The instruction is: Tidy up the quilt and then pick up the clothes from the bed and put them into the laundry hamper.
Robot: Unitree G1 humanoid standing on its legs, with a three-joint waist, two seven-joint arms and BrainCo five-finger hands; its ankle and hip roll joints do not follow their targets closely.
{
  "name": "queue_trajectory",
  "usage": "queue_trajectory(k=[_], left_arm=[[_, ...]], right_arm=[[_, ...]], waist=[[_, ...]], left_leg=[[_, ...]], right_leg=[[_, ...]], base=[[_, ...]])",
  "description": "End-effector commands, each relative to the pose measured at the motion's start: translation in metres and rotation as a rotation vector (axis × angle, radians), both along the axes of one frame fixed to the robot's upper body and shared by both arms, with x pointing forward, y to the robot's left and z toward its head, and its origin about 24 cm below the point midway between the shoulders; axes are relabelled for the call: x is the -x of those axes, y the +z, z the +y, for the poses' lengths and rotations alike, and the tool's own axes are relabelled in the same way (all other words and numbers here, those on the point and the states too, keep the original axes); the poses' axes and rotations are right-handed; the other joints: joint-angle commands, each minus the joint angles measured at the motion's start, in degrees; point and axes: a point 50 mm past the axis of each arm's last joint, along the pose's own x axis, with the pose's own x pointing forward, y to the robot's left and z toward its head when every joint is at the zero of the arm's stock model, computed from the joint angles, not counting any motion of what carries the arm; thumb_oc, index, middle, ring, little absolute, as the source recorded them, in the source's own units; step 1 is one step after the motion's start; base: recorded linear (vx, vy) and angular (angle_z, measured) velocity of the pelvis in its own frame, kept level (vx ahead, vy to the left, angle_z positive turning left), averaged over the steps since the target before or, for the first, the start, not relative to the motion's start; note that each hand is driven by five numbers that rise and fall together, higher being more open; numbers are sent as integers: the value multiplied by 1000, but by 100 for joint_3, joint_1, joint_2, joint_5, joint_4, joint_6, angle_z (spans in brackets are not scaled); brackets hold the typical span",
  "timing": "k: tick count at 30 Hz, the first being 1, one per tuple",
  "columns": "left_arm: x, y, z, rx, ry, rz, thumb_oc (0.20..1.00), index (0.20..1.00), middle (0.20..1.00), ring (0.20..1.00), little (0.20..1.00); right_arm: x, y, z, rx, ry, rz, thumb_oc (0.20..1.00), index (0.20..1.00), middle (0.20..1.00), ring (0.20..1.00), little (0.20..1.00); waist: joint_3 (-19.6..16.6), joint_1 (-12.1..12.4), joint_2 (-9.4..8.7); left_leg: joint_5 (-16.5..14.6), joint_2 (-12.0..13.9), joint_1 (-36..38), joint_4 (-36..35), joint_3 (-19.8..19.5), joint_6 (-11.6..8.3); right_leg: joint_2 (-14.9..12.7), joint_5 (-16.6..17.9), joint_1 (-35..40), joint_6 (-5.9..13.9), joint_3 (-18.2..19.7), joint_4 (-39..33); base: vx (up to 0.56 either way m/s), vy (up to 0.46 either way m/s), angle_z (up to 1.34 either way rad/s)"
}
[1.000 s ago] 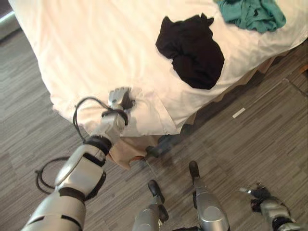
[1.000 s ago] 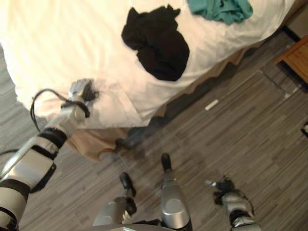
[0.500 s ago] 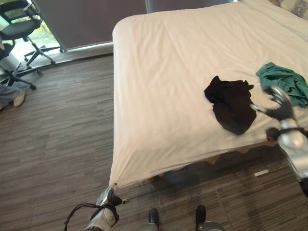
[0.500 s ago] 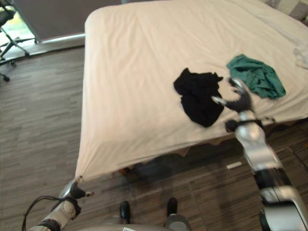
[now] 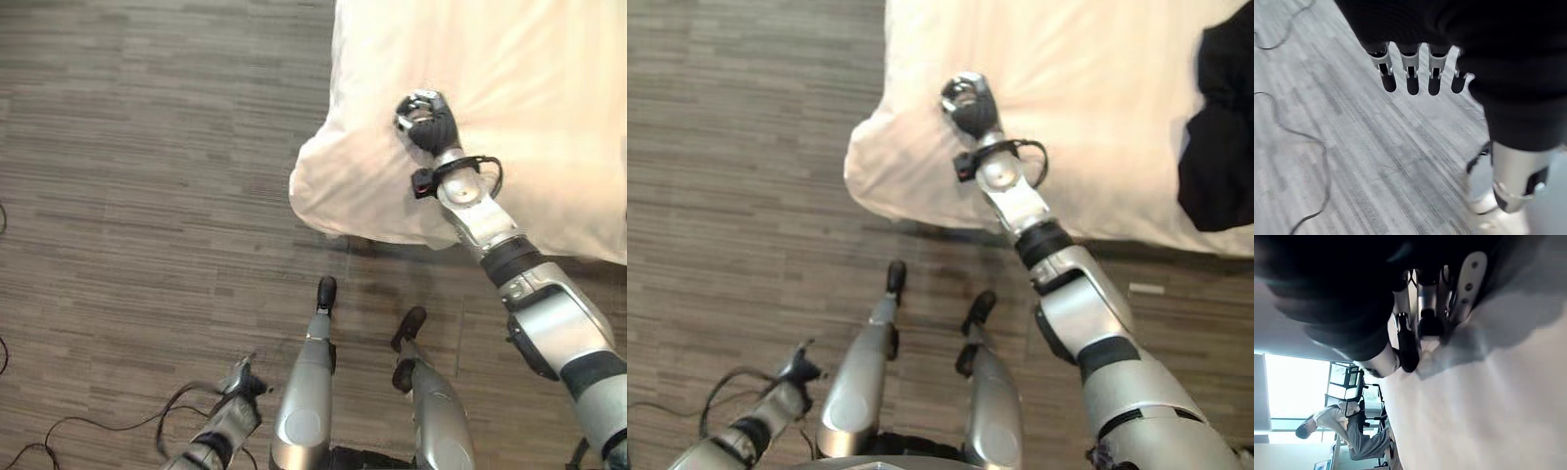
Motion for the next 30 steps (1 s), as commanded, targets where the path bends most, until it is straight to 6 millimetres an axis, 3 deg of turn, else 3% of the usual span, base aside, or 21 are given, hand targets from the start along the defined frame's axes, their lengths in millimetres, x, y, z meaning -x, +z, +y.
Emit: queue_trajectory(k=[1, 3, 4, 6, 7, 8, 9, 10, 14, 16, 17, 18, 20, 22, 23, 24, 25, 26, 27, 28, 30], left_arm=[[8, -4, 9, -88, 17, 6, 1000, 1000, 1000, 1000, 1000], [9, -5, 8, -88, 13, 16, 1000, 1000, 1000, 1000, 1000], [15, -8, 8, -116, -11, 46, 1000, 1000, 1000, 1000, 1000], [16, -8, 10, -133, -25, 57, 1000, 1000, 1000, 1000, 1000], [16, -8, 10, -132, -25, 57, 1000, 1000, 1000, 1000, 1000], [15, -7, 13, -143, -30, 50, 1000, 1000, 1000, 1000, 1000], [17, -6, 19, -156, -35, 53, 1000, 1000, 1000, 1000, 1000], [16, -5, 23, -171, -31, 46, 1000, 1000, 1000, 1000, 1000], [-4, 9, 31, -181, 24, -43, 1000, 1000, 1000, 1000, 1000], [-23, 22, 31, -151, 24, -115, 1000, 1000, 1000, 1000, 1000], [-24, 23, 31, -151, 24, -115, 1000, 1000, 1000, 1000, 1000], [-35, 29, 27, -118, 45, -154, 1000, 1000, 1000, 1000, 1000], [-54, 42, 10, -41, 34, -232, 1000, 1000, 1000, 1000, 1000], [-46, 34, 7, -51, 51, -207, 1000, 1000, 1000, 1000, 1000], [-37, 24, -5, 8, 36, -154, 1000, 1000, 1000, 1000, 1000], [-38, 24, -5, 7, 36, -157, 1000, 1000, 1000, 1000, 1000], [-38, 24, -15, 78, 31, -169, 1000, 1000, 1000, 1000, 1000], [-38, 24, -15, 78, 31, -169, 1000, 1000, 1000, 1000, 1000], [-37, 24, -15, 113, 61, -164, 1000, 1000, 1000, 1000, 1000], [-36, 22, -12, 170, 130, -162, 1000, 1000, 1000, 1000, 1000], [-30, 18, -10, 187, 154, -133, 1000, 1000, 1000, 1000, 1000]], right_arm=[[41, -127, 49, 116, 261, 401, 200, 200, 200, 200, 200], [52, -139, 56, 160, 311, 417, 200, 200, 200, 200, 200], [84, -149, 78, 317, 492, 354, 200, 200, 200, 200, 200], [105, -145, 87, 292, 633, 317, 200, 200, 200, 200, 200], [105, -145, 87, 293, 632, 318, 200, 200, 200, 200, 200], [116, -132, 94, 281, 728, 267, 200, 200, 200, 200, 200], [121, -94, 96, 356, 790, 58, 200, 200, 200, 200, 200], [120, -86, 94, 398, 777, 0, 200, 200, 200, 200, 200], [113, -21, 87, 382, 660, -292, 200, 200, 200, 200, 200], [110, 23, 77, 317, 590, -442, 200, 200, 200, 200, 200], [110, 23, 77, 317, 589, -443, 200, 200, 200, 200, 200], [113, 52, 72, 242, 535, -535, 200, 200, 200, 200, 200], [105, 76, 48, 199, 367, -632, 200, 200, 200, 200, 200], [96, 79, 38, 185, 287, -634, 200, 200, 200, 200, 200], [75, 66, 13, 94, 186, -516, 200, 200, 200, 200, 200], [75, 68, 12, 94, 186, -519, 200, 200, 200, 200, 200], [51, 29, -18, -159, 116, -279, 200, 200, 200, 200, 200], [51, 29, -18, -159, 116, -279, 200, 200, 200, 200, 200], [47, 5, -31, -232, 74, -182, 200, 200, 200, 200, 200], [46, -50, -62, -352, -31, 4, 200, 200, 200, 200, 200], [56, -105, -89, -429, -156, 173, 200, 200, 200, 200, 200]], waist=[[-238, 82, 31], [-292, 57, 18], [-468, -9, -74], [-661, -99, -181], [-673, -105, -180], [-754, -157, -235], [-853, -245, -301], [-855, -283, -319], [-528, -395, -337], [-315, -470, -342], [-320, -467, -343], [-234, -497, -310], [-174, -613, -278], [-174, -621, -268], [-174, -685, -282], [-174, -689, -284], [-174, -720, -216], [-174, -719, -217], [-174, -758, -212], [-174, -847, -198], [-174, -964, -209]], left_leg=[[-463, 429, 387, 219, -117, -561], [-450, 420, 404, 181, -118, -557], [-508, 417, 595, 83, -87, -575], [-547, 407, 776, 5, -49, -577], [-519, 397, 751, 1, -55, -569], [-544, 395, 859, -36, -29, -576], [-605, 409, 1006, -95, 15, -583], [-590, 412, 998, -79, 24, -574], [-618, 462, 752, 201, 98, -591], [-557, 516, 441, 297, 114, -621], [-559, 516, 431, 302, 114, -621], [-554, 544, 309, 336, 139, -647], [-451, 534, -264, 470, 153, -670], [-455, 537, -524, 602, 141, -665], [-552, 537, -780, 846, 91, -640], [-521, 527, -821, 850, 83, -632], [-710, 508, -968, 1127, 84, -571], [-710, 508, -968, 1128, 85, -571], [-797, 505, -970, 1232, 86, -540], [-991, 481, -895, 1436, 77, -490], [-1176, 467, -727, 1607, 111, -466]], right_leg=[[-705, -596, 282, 528, 330, 196], [-699, -563, 307, 532, 319, 126], [-648, -592, 529, 544, 305, -14], [-612, -564, 711, 557, 297, -151], [-617, -528, 700, 557, 292, -175], [-599, -519, 785, 562, 314, -230], [-576, -553, 861, 569, 359, -273], [-576, -527, 838, 565, 385, -273], [-556, -494, 472, 546, 586, -117], [-571, -432, 160, 552, 617, -61], [-572, -433, 150, 552, 618, -56], [-567, -432, 0, 552, 648, -16], [-563, -375, -491, 523, 616, 77], [-567, -399, -723, 502, 626, 195], [-566, -481, -1023, 476, 665, 446], [-573, -448, -1054, 473, 663, 437], [-617, -551, -1245, 449, 733, 719], [-617, -551, -1246, 449, 734, 720], [-631, -586, -1256, 440, 756, 810], [-661, -694, -1179, 441, 781, 982], [-675, -780, -1024, 440, 834, 1085]], base=[[25, 20, -4], [56, 3, 0], [120, -29, 4], [115, -33, 6], [80, -24, 8], [123, -17, 1], [128, -17, -2], [72, 4, -4], [-78, -6, -26], [-113, -40, -34], [-97, -21, -20], [-83, -5, 1], [-155, -25, 2], [-97, -35, -3], [-60, -20, -3], [-42, 7, 2], [-13, 33, 8], [3, 39, 5], [15, 41, -4], [31, 63, -7], [61, 71, 1]])
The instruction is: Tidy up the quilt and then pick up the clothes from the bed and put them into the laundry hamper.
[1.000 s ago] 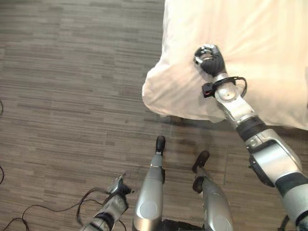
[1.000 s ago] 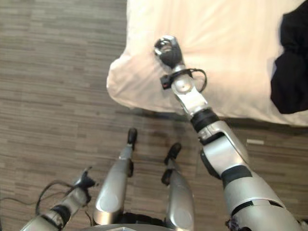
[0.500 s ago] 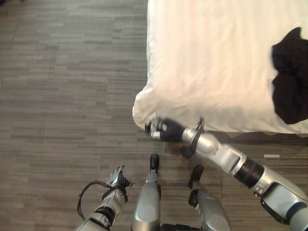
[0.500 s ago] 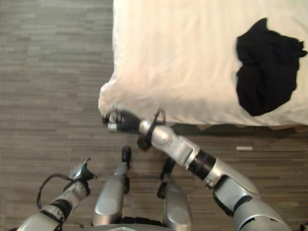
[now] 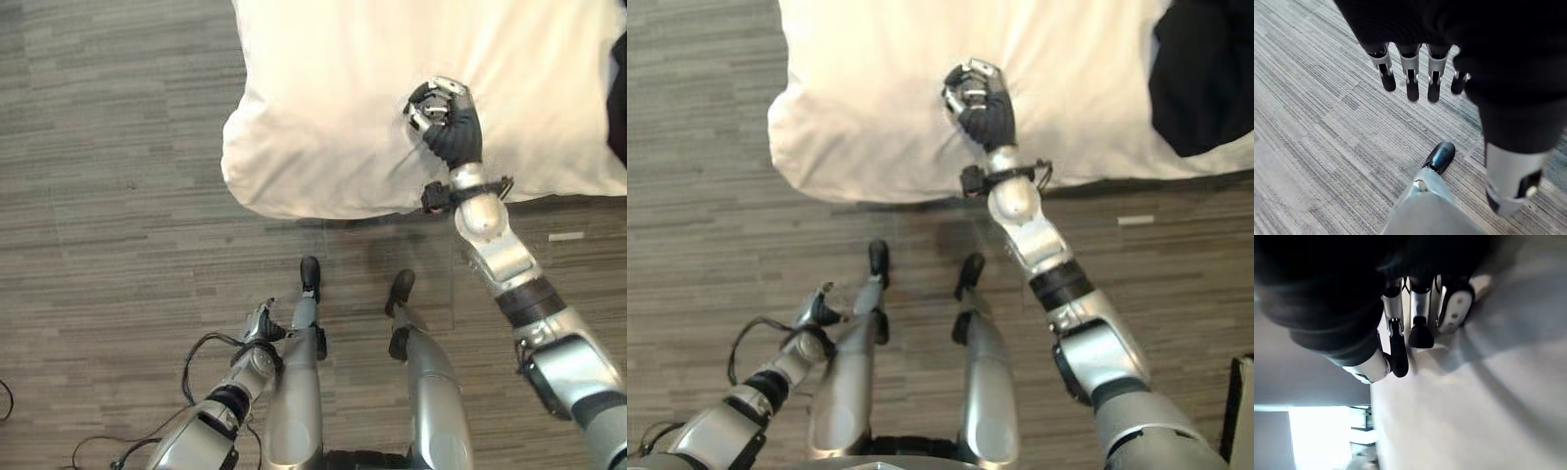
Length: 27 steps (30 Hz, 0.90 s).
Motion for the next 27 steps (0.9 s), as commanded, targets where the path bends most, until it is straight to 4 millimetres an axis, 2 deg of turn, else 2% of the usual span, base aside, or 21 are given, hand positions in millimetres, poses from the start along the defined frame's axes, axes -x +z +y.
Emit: queue_trajectory(k=[1, 2, 3, 5, 6, 7, 10, 11, 12, 13, 14, 16, 17, 18, 20, 21, 22, 23, 25, 26, 27], left_arm=[[27, -21, 2, 76, 55, 82, 1000, 1000, 1000, 1000, 1000], [32, -24, 7, 60, 56, 109, 1000, 1000, 1000, 1000, 1000], [32, -24, 6, 60, 55, 111, 1000, 1000, 1000, 1000, 1000], [41, -29, 11, 51, 65, 141, 1000, 1000, 1000, 1000, 1000], [47, -33, 13, 64, 82, 162, 1000, 1000, 1000, 1000, 1000], [56, -38, 15, 87, 106, 191, 1000, 1000, 1000, 1000, 1000], [63, -41, 18, 114, 135, 202, 1000, 1000, 1000, 1000, 1000], [70, -44, 24, 121, 168, 218, 1000, 1000, 1000, 1000, 1000], [76, -47, 26, 108, 166, 242, 1000, 1000, 1000, 1000, 1000], [76, -47, 26, 108, 166, 243, 1000, 1000, 1000, 1000, 1000], [85, -52, 27, 79, 141, 292, 1000, 1000, 1000, 1000, 1000], [96, -58, 35, 45, 150, 357, 1000, 1000, 1000, 1000, 1000], [100, -59, 36, 30, 147, 372, 1000, 1000, 1000, 1000, 1000], [104, -61, 37, -2, 119, 394, 1000, 1000, 1000, 1000, 1000], [111, -64, 37, -3, 114, 410, 1000, 1000, 1000, 1000, 1000], [112, -64, 37, -3, 115, 412, 1000, 1000, 1000, 1000, 1000], [116, -65, 37, 41, 167, 396, 1000, 1000, 1000, 1000, 1000], [116, -65, 38, 40, 169, 396, 1000, 1000, 1000, 1000, 1000], [108, -62, 34, 100, 221, 337, 1000, 1000, 1000, 1000, 1000], [109, -62, 33, 122, 247, 325, 1000, 1000, 1000, 1000, 1000], [109, -64, 28, 155, 287, 313, 1000, 1000, 1000, 1000, 1000]], right_arm=[[8, -94, -51, -145, -133, 381, 200, 200, 200, 200, 200], [26, -137, -80, -205, -239, 520, 200, 200, 200, 200, 200], [26, -137, -80, -205, -239, 521, 200, 200, 200, 200, 200], [53, -179, -111, -279, -374, 660, 200, 200, 200, 200, 200], [69, -203, -122, -314, -440, 748, 200, 200, 200, 200, 200], [103, -243, -136, -329, -530, 920, 200, 200, 200, 200, 200], [136, -278, -142, -272, -593, 1110, 200, 200, 200, 200, 200], [161, -304, -141, -199, -609, 1278, 1000, 1000, 1000, 1000, 1000], [174, -314, -140, -171, -613, 1350, 1000, 1000, 1000, 1000, 1000], [174, -314, -140, -170, -613, 1351, 1000, 1000, 1000, 1000, 1000], [193, -329, -135, -132, -621, 1460, 1000, 1000, 1000, 1000, 1000], [212, -344, -128, -91, -631, 1579, 1000, 1000, 1000, 1000, 1000], [221, -348, -127, -71, -635, 1620, 1000, 1000, 1000, 1000, 1000], [231, -352, -128, -6, -623, 1666, 1000, 1000, 1000, 1000, 1000], [240, -356, -123, 132, -545, 1707, 1000, 1000, 1000, 1000, 1000], [241, -356, -123, 136, -543, 1708, 1000, 1000, 1000, 1000, 1000], [244, -358, -117, 302, -454, 1712, 1000, 1000, 1000, 1000, 1000], [244, -358, -117, 302, -453, 1712, 1000, 1000, 1000, 1000, 1000], [231, -354, -112, 410, -390, 1659, 1000, 1000, 1000, 1000, 1000], [226, -353, -108, 478, -351, 1632, 1000, 1000, 1000, 1000, 1000], [213, -349, -102, 597, -293, 1561, 1000, 1000, 1000, 1000, 1000]], waist=[[-179, -186, -76], [-179, -322, -123], [-179, -315, -124], [-281, -494, -218], [-422, -586, -247], [-630, -732, -272], [-798, -836, -291], [-892, -804, -264], [-984, -778, -231], [-972, -779, -232], [-1202, -863, -207], [-1435, -965, -181], [-1565, -963, -114], [-1723, -961, -112], [-1878, -976, -65], [-1881, -955, -47], [-1745, -688, -275], [-1753, -704, -273], [-1608, -410, -547], [-1549, -288, -592], [-1472, -87, -557]], left_leg=[[-1086, 361, 122, 1158, -211, -483], [-1264, 363, 432, 1219, -142, -465], [-1266, 364, 448, 1213, -137, -465], [-1367, 346, 967, 1108, -1, -420], [-1405, 342, 1236, 1013, 91, -403], [-1477, 286, 1699, 792, 219, -350], [-1511, 222, 2201, 475, 431, -283], [-1511, 309, 2697, 187, 856, -242], [-1498, 326, 2917, 14, 1040, -229], [-1486, 322, 2947, -13, 1040, -230], [-1445, 351, 3215, -224, 1339, -212], [-1509, 354, 3497, -243, 1622, -221], [-1687, 350, 3675, -217, 1587, -216], [-1848, 356, 3744, -69, 1679, -208], [-1334, 612, 3664, 945, 1695, -421], [-1348, 681, 3651, 1019, 1709, -477], [-508, 683, 3005, 2736, 962, -492], [-514, 699, 2967, 2775, 936, -503], [-798, -23, 2068, 3515, -119, -217], [-948, -241, 1872, 3610, -422, -190], [-1147, -164, 1506, 3091, -748, -196]], right_leg=[[-647, -573, 217, 569, 436, 284], [-669, -619, 477, 585, 489, 272], [-668, -620, 490, 587, 491, 266], [-697, -559, 919, 640, 525, 131], [-721, -518, 1118, 692, 534, 57], [-779, -428, 1357, 800, 592, 47], [-868, -100, 1457, 972, 572, 176], [-1113, 196, 1458, 1001, -17, 501], [-1260, 168, 1505, 957, -509, 664], [-1263, 160, 1522, 958, -511, 670], [-1157, 3, 1524, 860, -1066, 759], [-938, 13, 1375, 852, -1452, 560], [-909, -175, 1461, 864, -1571, 518], [-779, -326, 1711, 701, -1662, 197], [-126, -696, 2120, 286, -1364, -336], [-53, -703, 2143, 244, -1350, -382], [323, -750, 2466, -187, -1015, -814], [336, -747, 2462, -198, -1030, -827], [372, -760, 2703, -250, -375, -1065], [402, -751, 2784, -202, -79, -1120], [395, -785, 3067, 21, 438, -1413]], base=[[136, 105, 9], [101, 72, 7], [177, 121, -2], [182, 113, -28], [330, 151, -38], [355, 137, -24], [218, 67, -36], [324, 107, -54], [230, 88, -89], [281, 97, -121], [333, 48, -121], [452, 34, -60], [439, -23, -125], [467, -73, -154], [366, -168, -85], [275, -324, -103], [131, -271, -145], [236, -265, -188], [249, 14, -171], [473, 183, -186], [533, 266, -179]])
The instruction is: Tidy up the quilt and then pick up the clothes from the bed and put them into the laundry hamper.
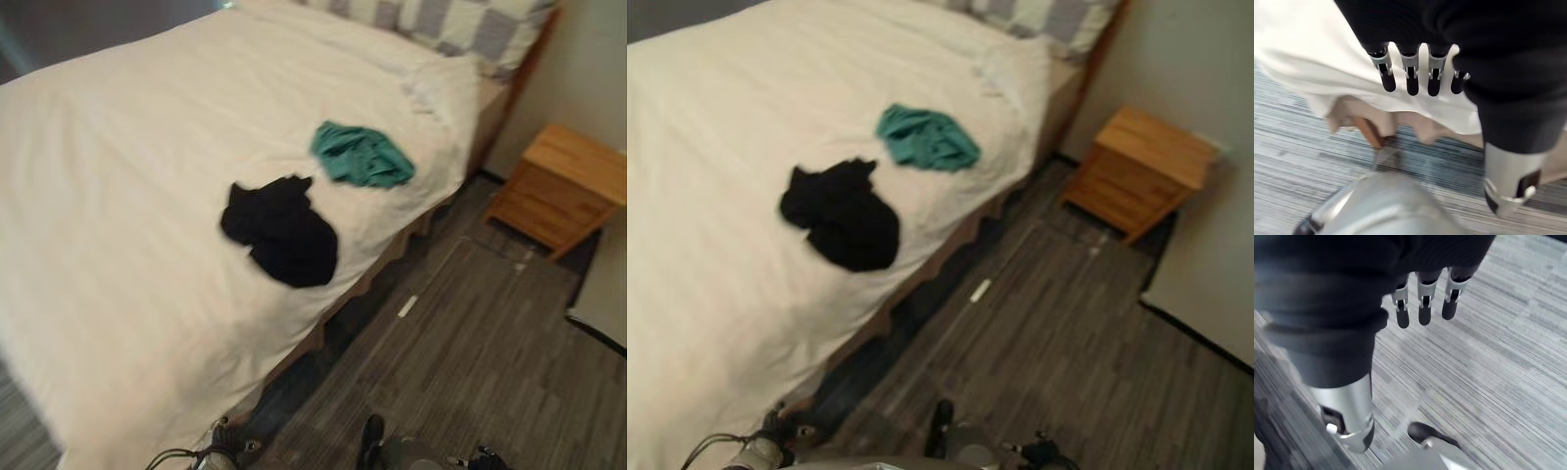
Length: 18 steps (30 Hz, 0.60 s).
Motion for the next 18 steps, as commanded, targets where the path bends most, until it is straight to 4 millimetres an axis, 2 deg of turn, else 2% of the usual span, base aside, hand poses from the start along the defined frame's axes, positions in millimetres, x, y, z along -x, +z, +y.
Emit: queue_trajectory(k=[1, 2, 3, 4, 5, 6, 7, 8, 9, 10, 11, 12, 13, 14, 15, 16, 17, 18], left_arm=[[-30, 7, -14, 37, 42, -111, 1000, 1000, 1000, 1000, 1000], [-30, 7, -16, 36, 49, -117, 1000, 1000, 1000, 1000, 1000], [-30, 7, -16, 26, 38, -114, 1000, 1000, 1000, 1000, 1000], [-30, 7, -16, 11, 22, -106, 1000, 1000, 1000, 1000, 1000], [-34, 8, -17, 9, 2, -114, 1000, 1000, 1000, 1000, 1000], [-32, 8, -15, 3, -21, -99, 1000, 1000, 1000, 1000, 1000], [-33, 8, -15, -13, -54, -92, 1000, 1000, 1000, 1000, 1000], [-33, 8, -15, -13, -54, -93, 1000, 1000, 1000, 1000, 1000], [-41, 12, -12, -31, -68, -103, 1000, 1000, 1000, 1000, 1000], [-42, 12, -12, -31, -68, -103, 1000, 1000, 1000, 1000, 1000], [-45, 15, -8, -61, -109, -99, 1000, 1000, 1000, 1000, 1000], [-53, 19, -5, -98, -189, -110, 1000, 1000, 1000, 1000, 1000], [-58, 22, -6, -104, -220, -122, 1000, 1000, 1000, 1000, 1000], [-58, 22, -6, -103, -220, -121, 1000, 1000, 1000, 1000, 1000], [-71, 28, -11, -101, -261, -153, 1000, 1000, 1000, 1000, 1000], [-71, 27, -11, -100, -261, -152, 1000, 1000, 1000, 1000, 1000], [-74, 29, -13, -102, -280, -158, 1000, 1000, 1000, 1000, 1000], [-74, 28, -14, -101, -281, -158, 1000, 1000, 1000, 1000, 1000]], right_arm=[[-42, 16, -2, 79, 208, -127, 1000, 1000, 1000, 1000, 1000], [-46, 18, -1, 84, 228, -135, 1000, 1000, 1000, 1000, 1000], [-48, 19, -2, 100, 255, -140, 1000, 1000, 1000, 1000, 1000], [-46, 18, -2, 108, 265, -129, 1000, 1000, 1000, 1000, 1000], [-44, 17, -2, 103, 260, -129, 1000, 1000, 1000, 1000, 1000], [-40, 15, 0, 89, 266, -115, 1000, 1000, 1000, 1000, 1000], [-35, 13, -1, 92, 263, -95, 1000, 1000, 1000, 1000, 1000], [-35, 13, -1, 92, 263, -96, 1000, 1000, 1000, 1000, 1000], [-42, 15, -2, 99, 257, -103, 1000, 1000, 1000, 1000, 1000], [-42, 16, -2, 99, 256, -103, 1000, 1000, 1000, 1000, 1000], [-44, 16, -2, 99, 237, -112, 1000, 1000, 1000, 1000, 1000], [-45, 18, -4, 86, 174, -141, 1000, 1000, 1000, 1000, 1000], [-41, 16, -5, 75, 148, -136, 1000, 1000, 1000, 1000, 1000], [-40, 16, -5, 76, 148, -135, 1000, 1000, 1000, 1000, 1000], [-31, 13, -7, 65, 111, -117, 1000, 1000, 1000, 1000, 1000], [-31, 13, -7, 66, 111, -116, 1000, 1000, 1000, 1000, 1000], [-28, 13, -8, 69, 110, -106, 1000, 1000, 1000, 1000, 1000], [-28, 13, -8, 70, 110, -105, 1000, 1000, 1000, 1000, 1000]], waist=[[791, 436, 151], [775, 545, 208], [746, 678, 267], [717, 722, 300], [699, 719, 268], [647, 619, 274], [628, 571, 253], [619, 577, 256], [705, 443, 287], [690, 446, 293], [713, 290, 348], [695, -54, 520], [675, -213, 530], [692, -219, 532], [621, -485, 474], [635, -510, 501], [535, -661, 478], [542, -681, 530]], left_leg=[[-219, -248, 15, -1594, 429, 440], [-206, -372, 42, -2375, 236, 402], [75, -427, 48, -3171, -135, 325], [216, -448, 48, -3538, -373, 311], [161, -566, 65, -3429, -472, 346], [100, -575, 192, -3518, -413, 407], [-75, -691, 406, -3438, -318, 554], [-57, -685, 394, -3450, -314, 555], [-252, -669, 659, -3423, 138, 686], [-230, -662, 643, -3439, 139, 686], [-250, -596, 894, -3577, 304, 716], [-308, -545, 1376, -3965, 357, 787], [-355, -612, 1612, -4131, 314, 797], [-377, -605, 1675, -4166, 309, 794], [-535, -781, 2064, -4484, 177, 778], [-546, -750, 2107, -4513, 148, 774], [-807, -735, 2554, -4715, 240, 673], [-833, -675, 2580, -4728, 223, 661]], right_leg=[[-81, -427, 580, 956, 561, -591], [-56, -451, 698, 1022, 861, -665], [-21, -508, 848, 1059, 1181, -744], [-24, -558, 880, 1037, 1351, -569], [3, -722, 919, 1023, 1486, -339], [66, -878, 897, 995, 1631, -44], [61, -968, 851, 1058, 1665, 502], [65, -954, 833, 1060, 1671, 499], [-319, -418, 250, 1357, 1297, 1886], [-312, -397, 231, 1357, 1299, 1874], [-379, -117, -107, 1422, 1225, 2378], [-43, -90, -655, 1373, 1275, 2596], [229, -199, -878, 1339, 1335, 2347], [232, -256, -843, 1334, 1327, 2378], [408, -182, -1129, 1359, 1211, 1451], [425, -198, -1078, 1356, 1174, 1427], [-22, 122, -1355, 1364, 265, 159], [26, 130, -1297, 1360, 217, 100]], base=[[586, 364, -223], [506, 371, -207], [482, 319, -208], [450, 242, -189], [402, 192, -213], [438, 265, -159], [297, 208, -121], [378, 328, -62], [216, 204, -70], [349, 293, -117], [453, 283, -146], [639, 331, -106], [532, 236, -40], [553, 58, 27], [388, 7, 41], [796, -21, 74], [467, -35, 76], [777, -44, 85]])
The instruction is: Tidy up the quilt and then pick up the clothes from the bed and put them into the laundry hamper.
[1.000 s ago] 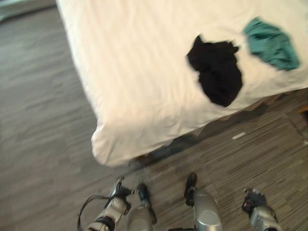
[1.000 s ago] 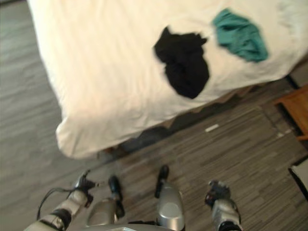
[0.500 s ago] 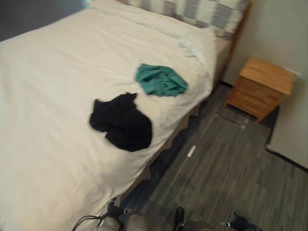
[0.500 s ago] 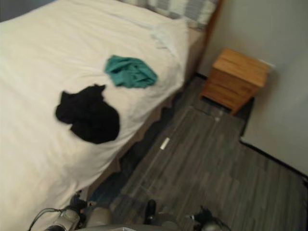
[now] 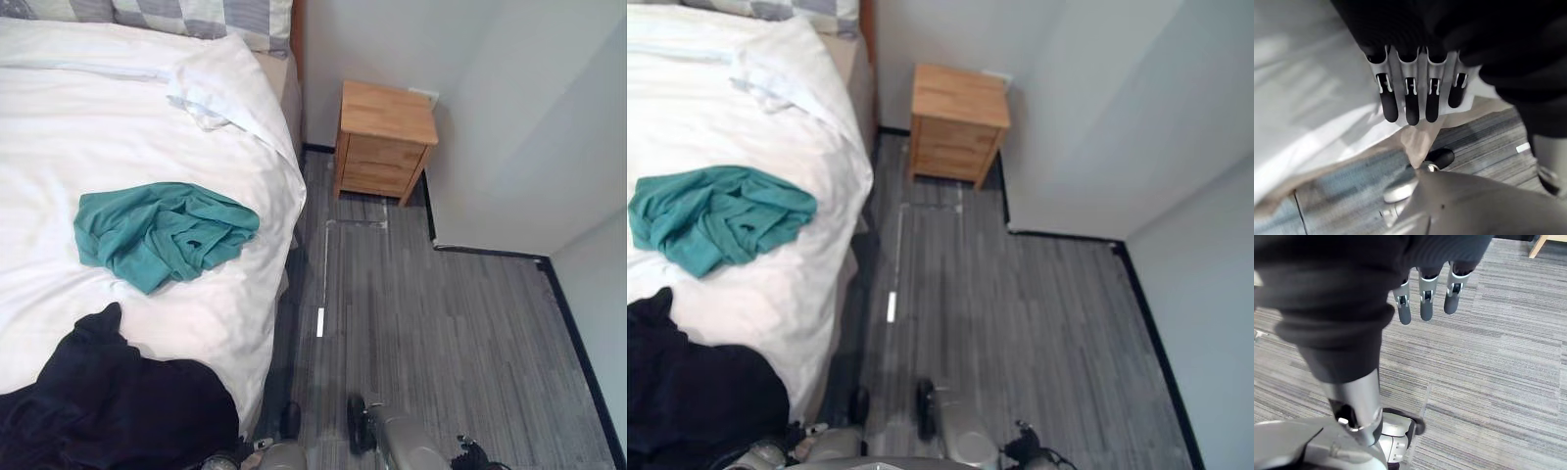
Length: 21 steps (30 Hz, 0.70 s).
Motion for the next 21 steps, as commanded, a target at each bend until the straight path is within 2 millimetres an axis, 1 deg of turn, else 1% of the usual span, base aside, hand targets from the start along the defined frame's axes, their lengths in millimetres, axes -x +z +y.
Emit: queue_trajectory(k=[1, 2, 3, 4, 5, 6, 7, 8, 9, 10, 11, 12, 13, 14, 15, 16, 17, 18, 19, 20, 21], left_arm=[[-87, 35, -12, -129, -238, -322, 1000, 1000, 1000, 1000, 1000], [-81, 31, -15, -123, -232, -306, 1000, 1000, 1000, 1000, 1000], [-76, 28, -18, -106, -202, -298, 1000, 1000, 1000, 1000, 1000], [-76, 28, -18, -106, -202, -298, 1000, 1000, 1000, 1000, 1000], [-65, 22, -20, -57, -104, -295, 1000, 1000, 1000, 1000, 1000], [-65, 23, -20, -58, -104, -295, 1000, 1000, 1000, 1000, 1000], [-65, 23, -17, -44, -25, -317, 1000, 1000, 1000, 1000, 1000], [-64, 23, -15, -41, 4, -324, 1000, 1000, 1000, 1000, 1000], [-64, 24, -15, -42, 4, -325, 1000, 1000, 1000, 1000, 1000], [-61, 22, -16, -40, 35, -324, 1000, 1000, 1000, 1000, 1000], [-59, 21, -17, -35, 50, -325, 1000, 1000, 1000, 1000, 1000], [-57, 21, -16, -34, 64, -329, 1000, 1000, 1000, 1000, 1000], [-56, 21, -16, -32, 74, -335, 1000, 1000, 1000, 1000, 1000], [-55, 20, -14, -34, 76, -329, 1000, 1000, 1000, 1000, 1000], [-54, 20, -15, -34, 76, -327, 1000, 1000, 1000, 1000, 1000], [-52, 19, -14, -40, 60, -313, 1000, 1000, 1000, 1000, 1000], [-52, 19, -14, -41, 60, -313, 1000, 1000, 1000, 1000, 1000], [-52, 18, -15, -43, 45, -303, 1000, 1000, 1000, 1000, 1000], [-43, 14, -15, -44, 38, -260, 1000, 1000, 1000, 1000, 1000], [-43, 14, -15, -44, 37, -260, 1000, 1000, 1000, 1000, 1000], [-39, 12, -16, -42, 45, -248, 1000, 1000, 1000, 1000, 1000]], right_arm=[[-28, 15, -30, 77, 4, -94, 1000, 1000, 1000, 1000, 1000], [-25, 13, -28, 76, 5, -78, 1000, 1000, 1000, 1000, 1000], [-26, 13, -30, 79, 3, -80, 1000, 1000, 1000, 1000, 1000], [-26, 13, -30, 79, 3, -80, 1000, 1000, 1000, 1000, 1000], [-25, 14, -34, 83, -12, -82, 1000, 1000, 1000, 1000, 1000], [-25, 14, -34, 82, -12, -82, 1000, 1000, 1000, 1000, 1000], [-38, 20, -38, 96, -10, -126, 1000, 1000, 1000, 1000, 1000], [-45, 23, -36, 95, 1, -147, 1000, 1000, 1000, 1000, 1000], [-45, 23, -36, 94, 1, -147, 1000, 1000, 1000, 1000, 1000], [-51, 24, -31, 89, 34, -154, 1000, 1000, 1000, 1000, 1000], [-53, 23, -27, 84, 58, -154, 1000, 1000, 1000, 1000, 1000], [-53, 22, -24, 82, 74, -149, 1000, 1000, 1000, 1000, 1000], [-54, 23, -24, 81, 82, -154, 1000, 1000, 1000, 1000, 1000], [-55, 23, -24, 79, 84, -155, 1000, 1000, 1000, 1000, 1000], [-55, 23, -24, 79, 84, -153, 1000, 1000, 1000, 1000, 1000], [-55, 24, -26, 89, 82, -162, 1000, 1000, 1000, 1000, 1000], [-55, 24, -26, 89, 82, -161, 1000, 1000, 1000, 1000, 1000], [-52, 23, -26, 95, 82, -153, 1000, 1000, 1000, 1000, 1000], [-44, 19, -28, 98, 58, -125, 1000, 1000, 1000, 1000, 1000], [-44, 19, -28, 98, 58, -124, 1000, 1000, 1000, 1000, 1000], [-39, 17, -27, 94, 49, -109, 1000, 1000, 1000, 1000, 1000]], waist=[[-38, -440, 316], [-76, -434, 364], [-102, -436, 490], [-114, -452, 470], [-88, -388, 493], [-105, -409, 467], [200, -88, 150], [269, 50, 70], [265, 49, 49], [309, 323, 52], [287, 490, 58], [222, 563, 79], [217, 698, 149], [121, 750, 242], [136, 765, 225], [82, 841, 361], [93, 846, 342], [54, 868, 364], [-125, 858, 343], [-125, 855, 336], [-185, 842, 263]], left_leg=[[-1558, -27, 1786, 138, 434, -577], [-1480, -47, 1798, 327, 444, -606], [-1271, 17, 1755, 959, 516, -739], [-1249, -8, 1730, 959, 497, -735], [-316, 70, 1150, 2876, 660, -1193], [-291, 40, 1116, 2878, 640, -1188], [-125, -131, 114, 4714, 586, -1105], [-326, -118, -222, 4923, 633, -946], [-304, -139, -230, 4910, 639, -940], [-542, -79, -660, 4592, 631, -824], [-652, -109, -802, 4079, 607, -761], [-747, -187, -833, 3537, 512, -713], [-692, -219, -793, 2514, 494, -700], [-562, -108, -836, 1736, 528, -708], [-533, -120, -740, 1628, 548, -710], [11, 163, -907, 676, 1013, -774], [19, 144, -866, 642, 1027, -773], [173, 268, -940, 378, 1438, -782], [279, 345, -807, 168, 1733, -732], [284, 335, -798, 158, 1733, -731], [288, 224, -766, 251, 1638, -646]], right_leg=[[-546, 1111, 6, 432, -1233, -1499], [-520, 1184, 138, 302, -1237, -1383], [-385, 1159, 256, 191, -1170, -1318], [-415, 1174, 242, 194, -1175, -1324], [-372, 1131, 674, -25, -1178, -1326], [-407, 1144, 654, -21, -1188, -1331], [-490, 1074, 1123, -162, -903, -1435], [-484, 1003, 1336, -160, -736, -1540], [-506, 1012, 1325, -157, -732, -1543], [-473, 838, 1669, -105, -425, -1732], [-490, 773, 1869, -48, -244, -1842], [-508, 730, 1896, 5, -149, -1871], [-462, 635, 2095, 72, -25, -1989], [-420, 563, 2194, 104, -14, -2011], [-438, 547, 2236, 105, 0, -2020], [-415, 341, 2509, 152, -127, -2122], [-437, 323, 2533, 157, -123, -2124], [-460, 240, 2672, 187, -199, -2147], [-517, 107, 2898, 302, -288, -2068], [-525, 99, 2904, 305, -292, -2065], [-612, 62, 2891, 346, -276, -1821]], base=[[537, -7, 52], [686, 6, 53], [350, 16, 15], [470, -10, -38], [289, -21, -77], [545, -82, -82], [401, -47, -20], [406, -46, -14], [460, 108, -96], [483, 147, -221], [648, 226, -243], [573, 245, -196], [537, 263, -118], [394, 179, -91], [501, 240, -60], [360, 168, -48], [507, 262, -40], [551, 251, -28], [544, 251, -15], [558, 237, -6], [437, 211, 20]])
